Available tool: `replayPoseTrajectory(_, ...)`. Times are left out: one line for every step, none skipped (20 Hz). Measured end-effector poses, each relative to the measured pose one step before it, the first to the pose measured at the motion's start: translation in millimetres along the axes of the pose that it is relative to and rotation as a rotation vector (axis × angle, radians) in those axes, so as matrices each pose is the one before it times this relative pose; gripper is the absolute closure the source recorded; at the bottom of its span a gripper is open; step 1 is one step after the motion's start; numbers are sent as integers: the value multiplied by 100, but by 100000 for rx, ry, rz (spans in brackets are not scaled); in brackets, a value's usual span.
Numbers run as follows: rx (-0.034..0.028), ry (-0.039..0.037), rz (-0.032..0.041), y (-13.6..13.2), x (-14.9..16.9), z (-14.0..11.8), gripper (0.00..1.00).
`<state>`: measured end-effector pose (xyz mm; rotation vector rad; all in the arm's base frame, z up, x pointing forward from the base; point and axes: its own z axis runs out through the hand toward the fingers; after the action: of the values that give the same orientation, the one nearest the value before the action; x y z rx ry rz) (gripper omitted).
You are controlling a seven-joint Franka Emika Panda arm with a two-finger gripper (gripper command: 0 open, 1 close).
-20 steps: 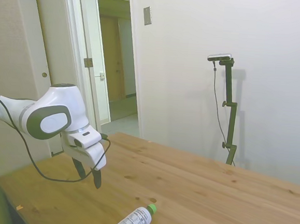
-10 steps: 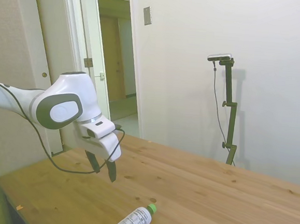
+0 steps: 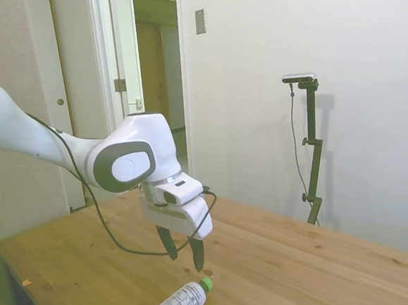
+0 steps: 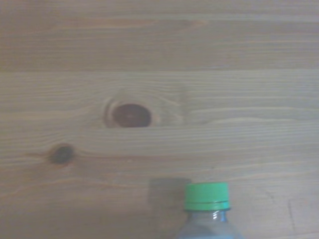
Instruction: Stand the water bottle
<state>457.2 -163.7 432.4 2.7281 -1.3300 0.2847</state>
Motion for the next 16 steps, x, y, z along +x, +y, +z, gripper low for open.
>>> replayPoseTrajectory(-262, 159, 763, 295, 744, 338, 0)
replayPoseTrajectory(-261, 138, 666, 192, 708, 262, 0)
replayPoseTrajectory(-188, 171, 361, 128, 615, 270, 0)
replayPoseTrajectory(22, 311, 204, 57, 545, 264, 0)
replayPoseTrajectory(-136, 54, -37, -20, 392, 336, 0)
replayPoseTrajectory(-244, -136, -252, -45, 261, 374, 0)
replayPoseTrajectory(-219, -114, -327, -105, 220, 354, 0)
replayPoseTrajectory(-175, -127, -540, -175, 128, 320, 0)
replayPoseTrajectory(-200, -212, -573, -183, 50, 293, 0)
replayPoseTrajectory(-200, -287, -558, -165, -35, 264, 0)
replayPoseTrajectory(-167, -264, -336, -128, -65, 178, 0)
replayPoseTrajectory(-124, -203, -256, -94, -57, 125, 0)
replayPoseTrajectory(-166, -258, -271, -86, -62, 158, 0)
replayPoseTrajectory(-212, -341, -300, -95, -92, 239, 0)
replayPoseTrajectory(-187, -329, -299, -117, -115, 293, 0)
replayPoseTrajectory(-203, -330, -284, -121, -95, 331, 0)
